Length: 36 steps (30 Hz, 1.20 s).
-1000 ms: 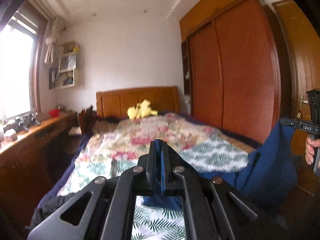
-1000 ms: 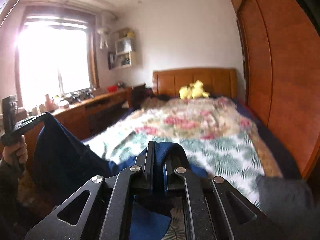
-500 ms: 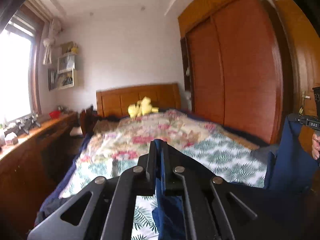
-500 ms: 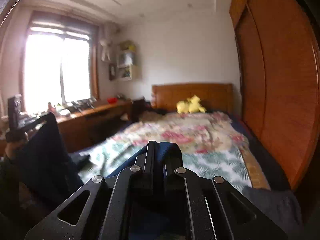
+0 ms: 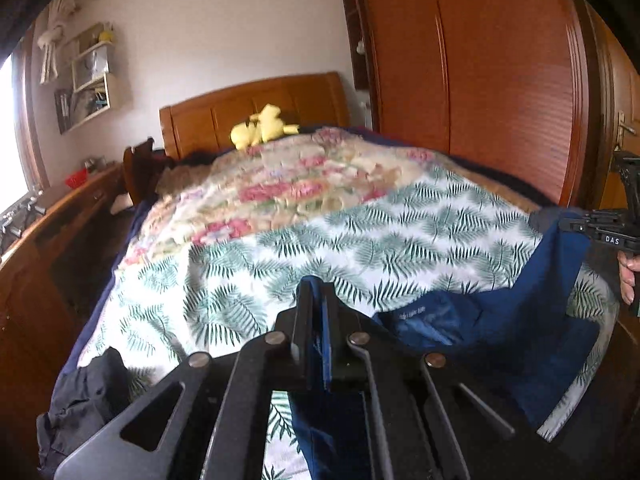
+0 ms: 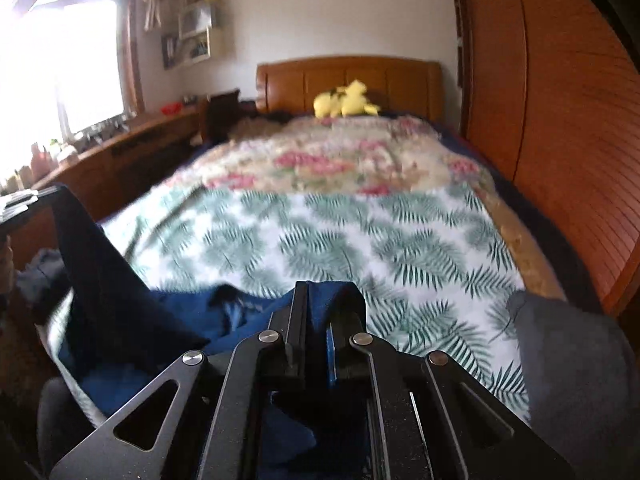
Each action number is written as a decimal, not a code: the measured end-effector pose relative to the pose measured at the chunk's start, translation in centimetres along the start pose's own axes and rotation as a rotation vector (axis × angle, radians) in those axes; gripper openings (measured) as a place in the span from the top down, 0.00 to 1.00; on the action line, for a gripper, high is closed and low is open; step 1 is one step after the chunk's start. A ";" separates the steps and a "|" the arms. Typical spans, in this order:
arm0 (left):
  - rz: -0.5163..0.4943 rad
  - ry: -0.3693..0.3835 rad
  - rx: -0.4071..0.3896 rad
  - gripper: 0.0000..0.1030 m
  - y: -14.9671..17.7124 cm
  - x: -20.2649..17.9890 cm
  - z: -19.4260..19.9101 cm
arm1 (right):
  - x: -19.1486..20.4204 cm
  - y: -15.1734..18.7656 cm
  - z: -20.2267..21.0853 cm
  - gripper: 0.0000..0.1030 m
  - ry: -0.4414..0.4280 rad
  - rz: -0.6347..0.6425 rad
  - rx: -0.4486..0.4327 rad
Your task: Fold large clothes
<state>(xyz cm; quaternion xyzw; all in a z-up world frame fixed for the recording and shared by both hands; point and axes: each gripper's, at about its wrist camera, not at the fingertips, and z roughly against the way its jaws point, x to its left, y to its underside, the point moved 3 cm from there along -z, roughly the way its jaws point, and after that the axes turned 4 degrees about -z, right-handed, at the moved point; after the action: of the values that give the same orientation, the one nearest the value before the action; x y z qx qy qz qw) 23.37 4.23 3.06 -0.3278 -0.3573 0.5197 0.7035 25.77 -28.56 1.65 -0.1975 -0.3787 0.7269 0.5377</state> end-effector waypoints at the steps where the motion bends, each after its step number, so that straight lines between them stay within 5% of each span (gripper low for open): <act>1: 0.009 0.004 0.013 0.99 0.4 0.0 -0.3 | -0.2 0.5 -0.6 0.95 0.007 -0.007 0.012; 6: 0.038 0.019 0.046 0.98 1.9 0.2 -0.6 | -1.0 2.0 -2.3 0.93 0.045 -0.022 0.039; 11: -0.018 -0.010 -0.012 0.95 2.5 -0.8 1.6 | -0.8 2.8 -2.2 0.86 0.082 -0.001 0.029; 15: 0.005 0.002 -0.066 0.93 3.3 -1.4 3.0 | -0.2 3.3 -1.9 0.61 0.096 0.018 0.022; 19: 0.030 0.033 -0.086 0.93 4.8 -2.1 2.8 | 0.7 3.8 -1.0 0.51 0.140 0.075 -0.004; 29: 0.066 0.114 -0.039 0.93 10.5 -4.7 -1.8 | 4.9 8.8 -2.9 0.49 0.070 0.157 0.105; 36: 0.019 0.134 -0.010 0.93 12.5 -6.2 -3.3 | 6.4 11.9 -6.5 0.49 0.118 0.220 0.224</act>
<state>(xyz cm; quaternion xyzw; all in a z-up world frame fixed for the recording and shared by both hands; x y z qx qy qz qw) 18.72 0.98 -10.09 -0.3688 -0.3089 0.5014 0.7192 20.58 -22.05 -10.77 -0.2188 -0.2390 0.8063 0.4949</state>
